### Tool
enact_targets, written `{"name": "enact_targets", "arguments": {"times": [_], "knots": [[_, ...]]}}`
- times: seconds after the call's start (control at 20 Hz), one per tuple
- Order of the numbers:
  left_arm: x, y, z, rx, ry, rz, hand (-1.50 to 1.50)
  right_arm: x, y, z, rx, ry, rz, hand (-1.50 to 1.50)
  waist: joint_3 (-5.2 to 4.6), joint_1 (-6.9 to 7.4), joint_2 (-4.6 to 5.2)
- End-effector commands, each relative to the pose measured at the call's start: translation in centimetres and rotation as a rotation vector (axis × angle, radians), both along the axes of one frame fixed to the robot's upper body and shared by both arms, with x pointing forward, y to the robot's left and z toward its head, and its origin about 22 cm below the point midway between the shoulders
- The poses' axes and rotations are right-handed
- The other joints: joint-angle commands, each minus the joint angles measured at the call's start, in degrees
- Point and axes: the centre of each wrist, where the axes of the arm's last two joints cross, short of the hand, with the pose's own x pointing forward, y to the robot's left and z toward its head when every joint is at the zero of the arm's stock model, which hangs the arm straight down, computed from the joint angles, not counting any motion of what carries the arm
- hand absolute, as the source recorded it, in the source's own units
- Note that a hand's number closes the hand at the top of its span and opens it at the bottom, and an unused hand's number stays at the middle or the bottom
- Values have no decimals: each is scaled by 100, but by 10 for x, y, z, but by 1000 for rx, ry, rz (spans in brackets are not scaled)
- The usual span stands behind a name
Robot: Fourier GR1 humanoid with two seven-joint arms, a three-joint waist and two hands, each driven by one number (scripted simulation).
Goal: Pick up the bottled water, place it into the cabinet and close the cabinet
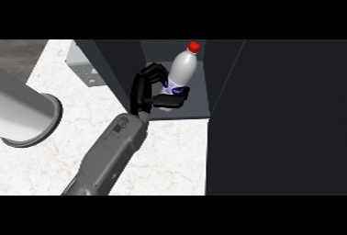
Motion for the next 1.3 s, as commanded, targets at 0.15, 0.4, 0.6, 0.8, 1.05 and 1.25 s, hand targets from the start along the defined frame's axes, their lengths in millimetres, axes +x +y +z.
{"name": "enact_targets", "arguments": {"times": [0.15, 0.4, 0.6, 0.8, 1.05, 1.25], "knots": [[23, -2, 0, 30, 28, 45, 150, -12, 3, 15, 65, -38, 61, -150, 3, -112, 11], [42, -5, 15, 52, -24, 78, 150, 6, 11, 12, 62, -53, 62, -150, -1, -112, 79], [48, -7, 18, 98, -32, 110, 150, 1, 29, 21, 66, -64, 77, -150, -3, -124, 64], [61, -5, 34, 153, -40, 118, 150, 1, 19, 17, 55, -63, 90, -150, 0, -193, 81], [61, -9, 28, 235, -34, 129, -150, 2, 10, 15, 46, -43, 86, -150, 1, -253, 92], [60, -5, 22, 224, -10, 153, -150, 3, 12, 9, 66, -64, 100, -150, 1, -358, 113]]}}
